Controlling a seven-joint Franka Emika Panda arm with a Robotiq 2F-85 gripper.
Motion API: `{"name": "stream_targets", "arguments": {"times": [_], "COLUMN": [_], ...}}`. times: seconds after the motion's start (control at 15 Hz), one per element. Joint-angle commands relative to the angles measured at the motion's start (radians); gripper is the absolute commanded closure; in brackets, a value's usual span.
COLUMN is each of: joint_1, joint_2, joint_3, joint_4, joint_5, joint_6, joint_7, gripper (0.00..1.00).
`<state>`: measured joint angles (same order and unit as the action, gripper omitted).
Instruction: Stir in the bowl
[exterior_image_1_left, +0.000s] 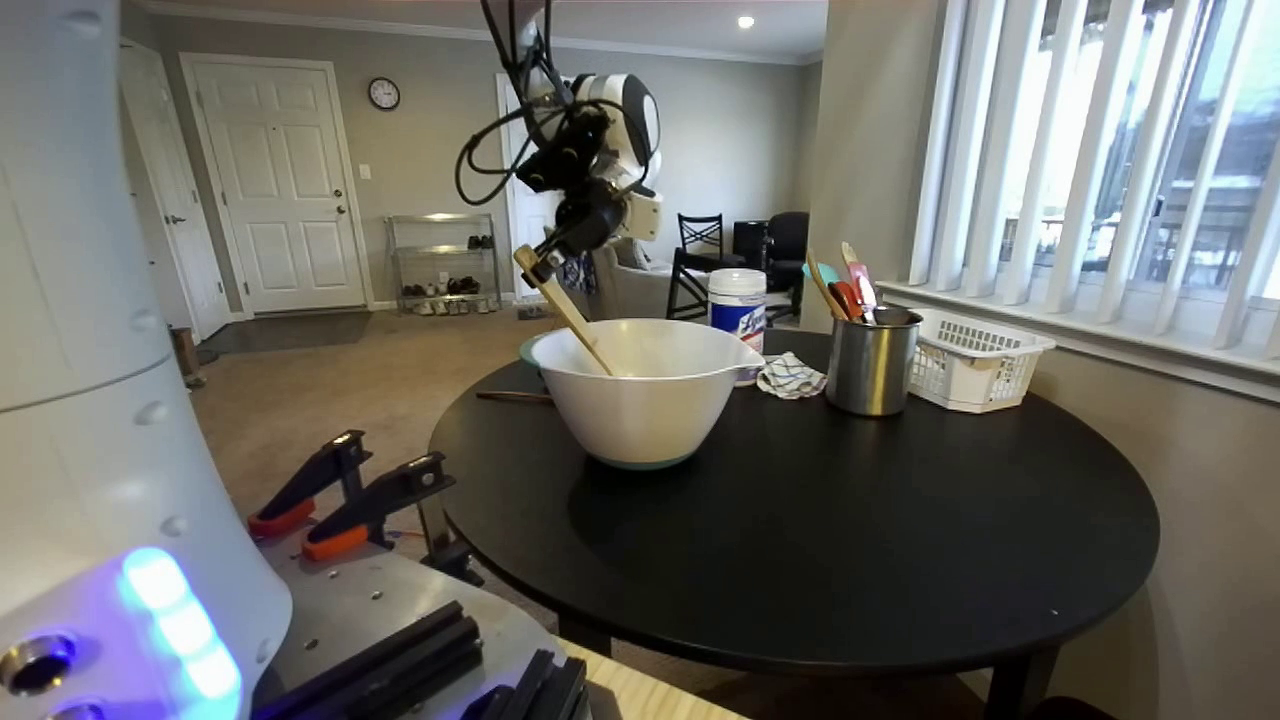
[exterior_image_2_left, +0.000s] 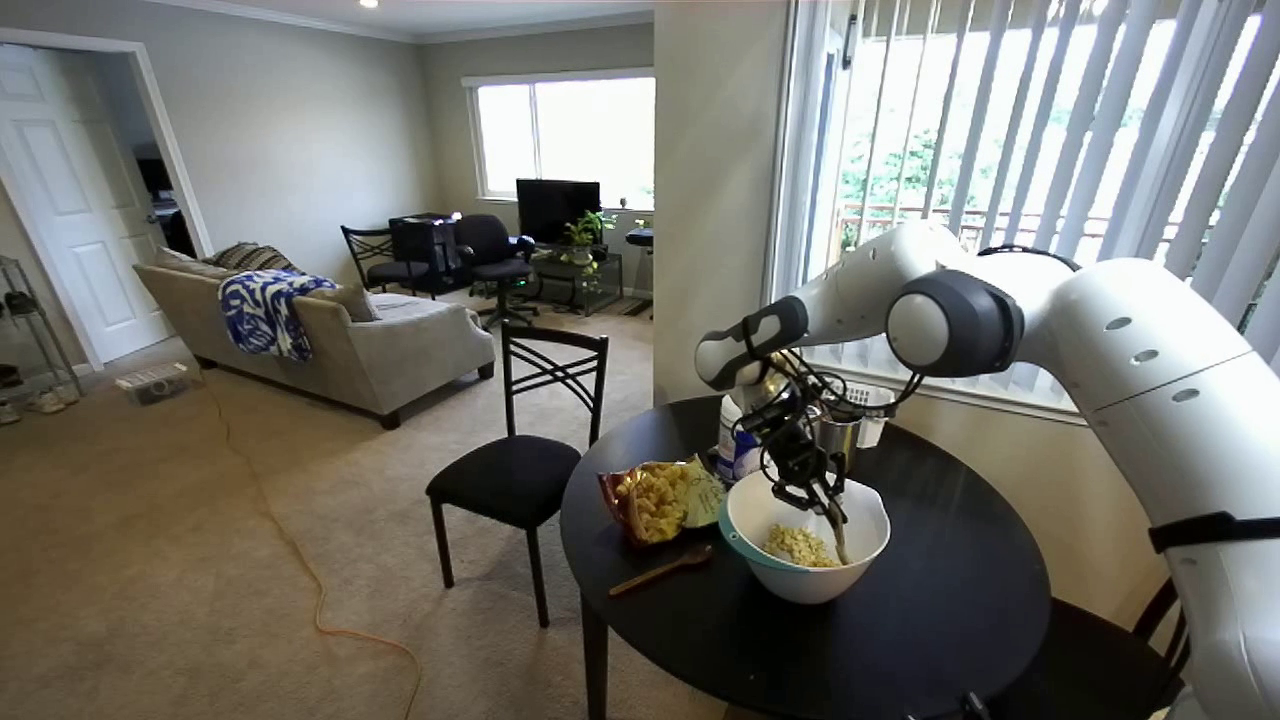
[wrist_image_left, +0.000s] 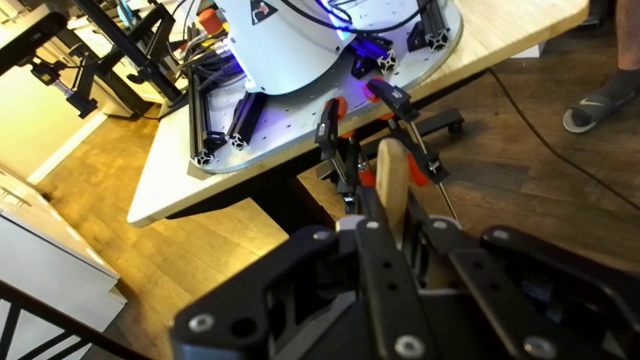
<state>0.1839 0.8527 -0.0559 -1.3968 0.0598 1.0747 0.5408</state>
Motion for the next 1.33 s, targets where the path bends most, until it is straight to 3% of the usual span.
{"name": "stream_targets", "arguments": {"times": [0.0,0.67,1.0,1.27], "joint_1": [-0.007,-0.027,-0.029,0.000], "joint_2": [-0.006,-0.002,0.001,-0.020], "joint_3": [0.028,0.060,0.048,0.014], "joint_4": [0.008,0.050,0.040,0.005], "joint_5": [-0.003,0.103,0.250,0.239], "joint_6": [-0.038,0.012,0.120,0.264], "joint_7": [-0.103,-0.178,-0.102,0.034], "gripper": [0.97,0.97,0.97,0.97]}}
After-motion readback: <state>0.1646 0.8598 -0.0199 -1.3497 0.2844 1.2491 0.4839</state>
